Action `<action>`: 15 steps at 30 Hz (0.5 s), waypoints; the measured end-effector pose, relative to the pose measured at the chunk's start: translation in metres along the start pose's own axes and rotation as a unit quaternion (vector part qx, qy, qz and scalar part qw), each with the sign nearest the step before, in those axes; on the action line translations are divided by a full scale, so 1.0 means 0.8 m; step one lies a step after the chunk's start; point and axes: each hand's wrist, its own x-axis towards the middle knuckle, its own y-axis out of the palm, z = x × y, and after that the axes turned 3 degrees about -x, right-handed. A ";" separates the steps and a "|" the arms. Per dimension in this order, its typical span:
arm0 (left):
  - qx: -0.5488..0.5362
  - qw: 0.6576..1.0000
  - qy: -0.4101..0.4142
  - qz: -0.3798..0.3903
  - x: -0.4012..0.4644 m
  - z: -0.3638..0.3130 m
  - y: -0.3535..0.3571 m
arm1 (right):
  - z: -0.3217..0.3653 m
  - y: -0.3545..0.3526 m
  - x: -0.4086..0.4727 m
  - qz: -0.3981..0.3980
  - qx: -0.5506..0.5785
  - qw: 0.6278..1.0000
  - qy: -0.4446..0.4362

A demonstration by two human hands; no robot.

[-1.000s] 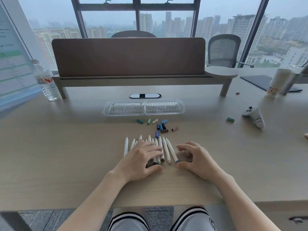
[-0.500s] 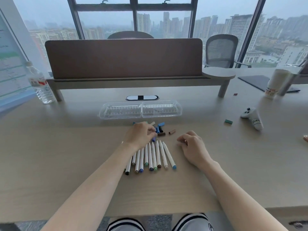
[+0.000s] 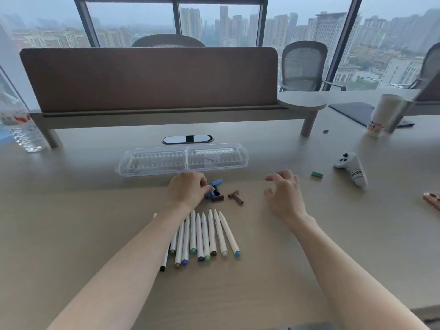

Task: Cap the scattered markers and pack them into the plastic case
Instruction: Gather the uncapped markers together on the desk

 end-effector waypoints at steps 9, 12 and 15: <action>-0.043 0.999 0.008 -0.021 0.021 -0.007 0.020 | -0.093 -0.022 0.070 0.161 -0.084 0.968 0.173; -0.050 0.999 0.007 -0.010 0.023 -0.006 0.019 | -0.077 -0.007 0.056 0.146 -0.078 0.980 0.107; -0.052 0.998 -0.017 -0.013 0.020 0.007 0.015 | -0.029 0.007 0.033 0.157 -0.022 0.986 0.044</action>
